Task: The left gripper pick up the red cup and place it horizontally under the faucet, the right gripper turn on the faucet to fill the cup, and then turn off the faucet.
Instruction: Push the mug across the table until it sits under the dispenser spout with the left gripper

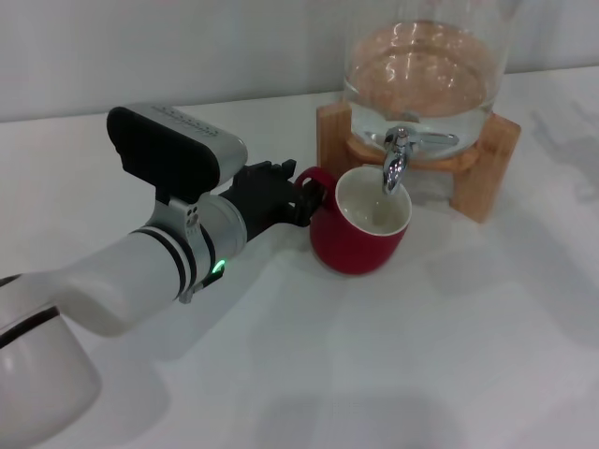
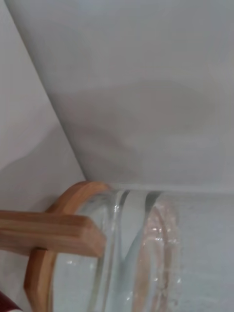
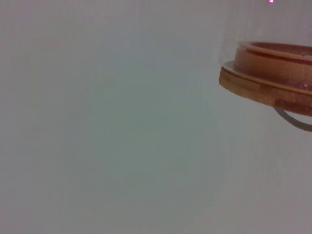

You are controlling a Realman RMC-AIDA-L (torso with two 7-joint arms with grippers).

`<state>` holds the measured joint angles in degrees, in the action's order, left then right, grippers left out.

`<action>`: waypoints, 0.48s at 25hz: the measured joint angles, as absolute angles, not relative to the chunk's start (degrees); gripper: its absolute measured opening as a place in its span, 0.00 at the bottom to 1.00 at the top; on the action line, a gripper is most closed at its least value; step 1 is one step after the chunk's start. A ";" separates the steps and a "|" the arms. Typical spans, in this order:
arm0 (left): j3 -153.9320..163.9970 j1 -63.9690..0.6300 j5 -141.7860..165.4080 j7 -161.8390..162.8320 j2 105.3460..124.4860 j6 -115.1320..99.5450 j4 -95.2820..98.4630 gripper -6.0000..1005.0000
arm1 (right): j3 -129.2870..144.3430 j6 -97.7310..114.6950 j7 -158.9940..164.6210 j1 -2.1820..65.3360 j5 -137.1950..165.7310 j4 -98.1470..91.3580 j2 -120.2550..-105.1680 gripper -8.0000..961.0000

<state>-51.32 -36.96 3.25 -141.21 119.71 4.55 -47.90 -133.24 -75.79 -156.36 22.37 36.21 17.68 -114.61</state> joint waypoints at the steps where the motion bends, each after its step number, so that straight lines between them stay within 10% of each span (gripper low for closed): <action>1: -51.36 -37.00 3.25 -141.19 119.71 4.56 -47.91 0.40 | -133.24 -75.90 -156.36 22.36 36.21 17.61 -114.61 0.70; 12: -48.68 -37.34 3.25 -140.23 119.62 3.65 -47.99 0.41 | -133.21 -76.55 -156.36 22.29 36.21 17.28 -114.60 0.70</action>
<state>-48.68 -37.34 3.25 -140.23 119.62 3.65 -47.99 -133.21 -76.55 -156.36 22.29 36.21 17.28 -114.60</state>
